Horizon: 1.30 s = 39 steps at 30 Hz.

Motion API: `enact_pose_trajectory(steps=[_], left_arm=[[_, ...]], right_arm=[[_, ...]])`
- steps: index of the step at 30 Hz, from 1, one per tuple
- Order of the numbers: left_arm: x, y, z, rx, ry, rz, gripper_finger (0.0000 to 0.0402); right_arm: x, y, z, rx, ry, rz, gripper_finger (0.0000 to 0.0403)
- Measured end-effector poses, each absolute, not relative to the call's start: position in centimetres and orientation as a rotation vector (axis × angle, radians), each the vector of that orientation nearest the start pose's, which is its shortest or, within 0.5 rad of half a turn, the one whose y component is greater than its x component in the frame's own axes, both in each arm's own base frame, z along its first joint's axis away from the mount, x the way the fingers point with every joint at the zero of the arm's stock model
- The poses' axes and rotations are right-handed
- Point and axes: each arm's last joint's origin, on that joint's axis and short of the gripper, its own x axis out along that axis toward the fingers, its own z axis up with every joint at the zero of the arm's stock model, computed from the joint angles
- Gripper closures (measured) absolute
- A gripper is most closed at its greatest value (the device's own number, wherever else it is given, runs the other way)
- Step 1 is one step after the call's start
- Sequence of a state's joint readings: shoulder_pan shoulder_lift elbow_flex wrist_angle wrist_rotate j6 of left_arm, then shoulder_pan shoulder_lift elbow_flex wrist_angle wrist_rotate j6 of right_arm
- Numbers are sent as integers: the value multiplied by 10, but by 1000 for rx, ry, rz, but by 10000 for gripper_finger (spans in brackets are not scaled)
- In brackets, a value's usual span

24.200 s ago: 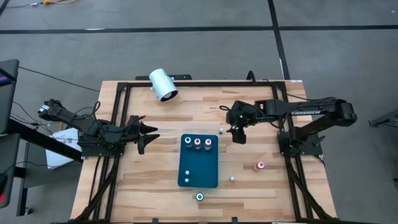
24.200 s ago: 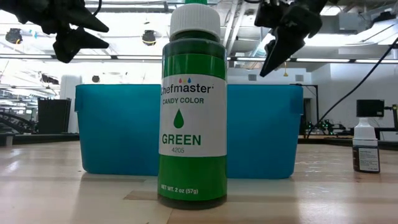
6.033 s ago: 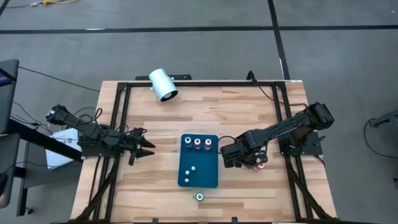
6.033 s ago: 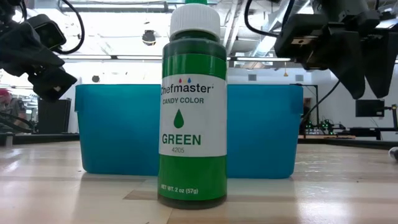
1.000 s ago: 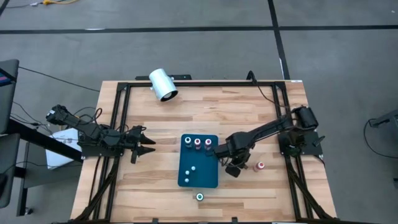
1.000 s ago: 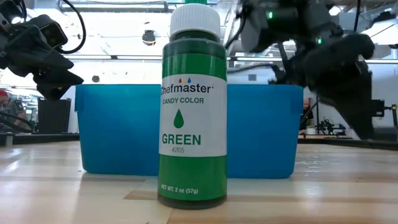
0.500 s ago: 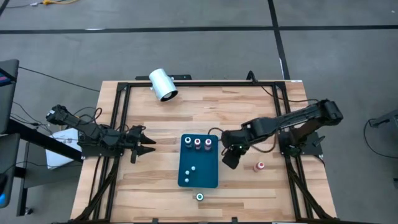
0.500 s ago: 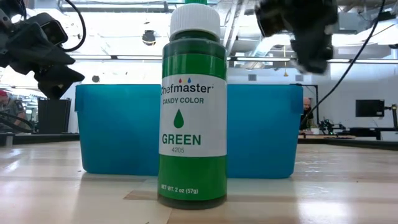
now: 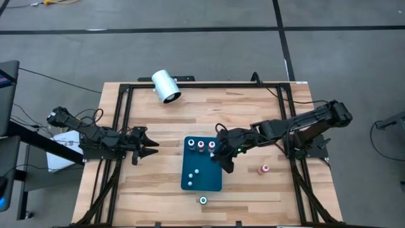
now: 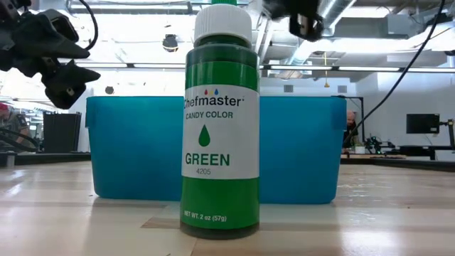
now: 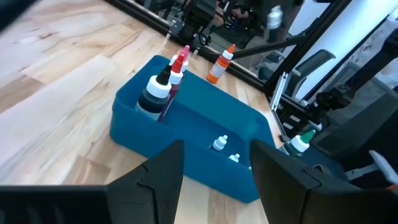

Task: Pick & Place food coloring
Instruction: Put the small brown food coloring bottle into the blue bin

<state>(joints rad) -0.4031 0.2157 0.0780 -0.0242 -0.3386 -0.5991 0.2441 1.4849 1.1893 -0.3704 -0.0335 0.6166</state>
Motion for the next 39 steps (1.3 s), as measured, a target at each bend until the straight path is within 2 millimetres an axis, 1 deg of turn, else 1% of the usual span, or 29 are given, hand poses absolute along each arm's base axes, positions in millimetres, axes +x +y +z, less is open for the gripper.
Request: enact_pose_trajectory(steps=[2, 4, 6, 9, 12, 16, 18, 21, 26, 32, 36, 39], left_arm=[[102, -33, 171, -550, 165, -16, 227], [102, -33, 171, -557, 161, -17, 227], [102, -33, 171, -558, 160, -18, 227], [102, -33, 173, -564, 146, -21, 227], [102, -33, 172, -592, 149, -20, 227], [102, -33, 172, -625, 152, -21, 227], [102, -33, 172, -625, 156, -27, 227], [102, -33, 172, -624, 156, -26, 227], [102, -33, 172, -620, 156, -26, 227], [102, -33, 172, -618, 157, -26, 227], [102, -33, 172, -617, 157, -26, 227], [102, -33, 172, -617, 157, -26, 227]], right_arm=[[323, 82, 294, 499, 657, 61, 342], [328, 84, 291, 468, 631, 66, 342], [337, 88, 292, 449, 555, 97, 342], [348, 91, 284, 411, 517, 105, 342], [355, 95, 271, 393, 543, 100, 342], [359, 102, 257, 395, 582, 88, 342], [359, 107, 252, 384, 598, 71, 342], [357, 114, 252, 365, 581, 41, 342], [353, 127, 244, 362, 598, -51, 342], [348, 144, 224, 376, 671, -132, 342], [349, 148, 211, 424, 704, -165, 342], [351, 149, 207, 443, 709, -178, 342]])
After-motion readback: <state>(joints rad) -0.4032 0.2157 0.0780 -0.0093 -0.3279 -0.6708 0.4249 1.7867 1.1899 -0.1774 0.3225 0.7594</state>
